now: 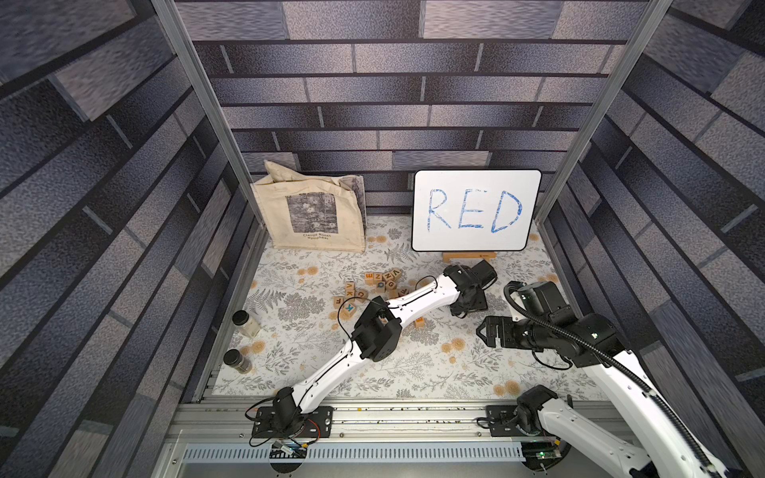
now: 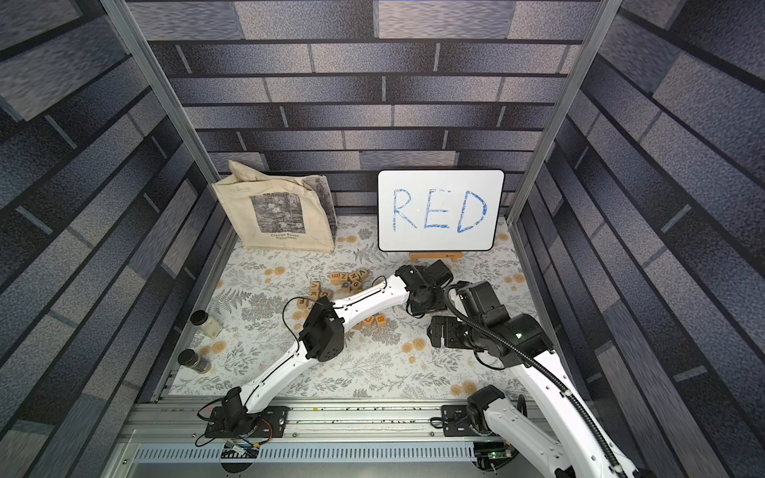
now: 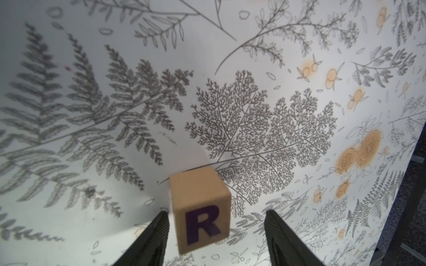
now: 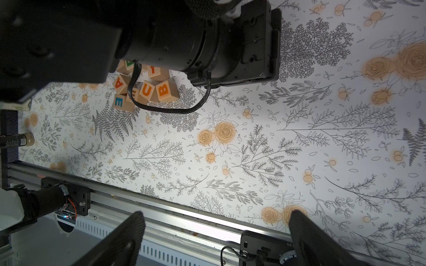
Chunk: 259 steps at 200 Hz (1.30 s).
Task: Assemble the uppercase word "red" with letter blocks
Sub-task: Place the letter block at the center of the board.
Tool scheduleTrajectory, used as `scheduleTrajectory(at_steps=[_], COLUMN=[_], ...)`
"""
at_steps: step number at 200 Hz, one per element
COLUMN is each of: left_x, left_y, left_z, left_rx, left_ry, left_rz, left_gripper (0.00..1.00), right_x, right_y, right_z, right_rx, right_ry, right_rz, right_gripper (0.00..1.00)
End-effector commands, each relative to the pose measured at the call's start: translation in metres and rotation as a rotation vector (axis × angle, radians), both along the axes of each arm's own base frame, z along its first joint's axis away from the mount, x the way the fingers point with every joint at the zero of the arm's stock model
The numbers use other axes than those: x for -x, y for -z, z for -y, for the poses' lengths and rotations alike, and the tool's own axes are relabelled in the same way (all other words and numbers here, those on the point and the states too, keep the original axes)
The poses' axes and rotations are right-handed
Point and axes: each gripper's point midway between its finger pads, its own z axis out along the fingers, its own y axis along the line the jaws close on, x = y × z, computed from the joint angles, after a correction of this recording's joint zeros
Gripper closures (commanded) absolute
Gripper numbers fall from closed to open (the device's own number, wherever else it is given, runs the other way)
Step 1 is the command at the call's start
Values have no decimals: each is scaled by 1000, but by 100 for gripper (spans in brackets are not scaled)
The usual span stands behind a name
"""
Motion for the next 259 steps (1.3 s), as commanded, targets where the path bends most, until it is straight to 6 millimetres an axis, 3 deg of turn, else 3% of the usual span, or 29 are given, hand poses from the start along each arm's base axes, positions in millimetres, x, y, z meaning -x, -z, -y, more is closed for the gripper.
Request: scheduleTrajectory(at_steps=[1, 54, 106, 155, 160, 203, 259], left_x=[1, 0, 6, 4, 4, -3, -15], left_y=[0, 1, -5, -34, -37, -60, -92], left_z=[5, 4, -9, -16, -17, -29, -45], left_rx=[11, 10, -44, -47, -48, -51, -49], left_ry=[6, 11, 44, 77, 78, 72, 46], left_rz=[1, 0, 4, 56, 59, 93, 142], left_gripper=[31, 32, 31, 20, 19, 0, 0], right_x=[2, 2, -1, -9, -13, -26, -37], right_y=[-3, -2, -3, -9, -22, -41, -48], right_z=[2, 1, -3, -14, -17, -24, -36], right_rx=[-3, -4, -19, -40, -56, -69, -106], right_ry=[3, 1, -3, -52, -60, -85, -103], right_rz=[-5, -9, -7, -7, 26, 86, 105], right_gripper=[0, 0, 0, 0, 0, 0, 0])
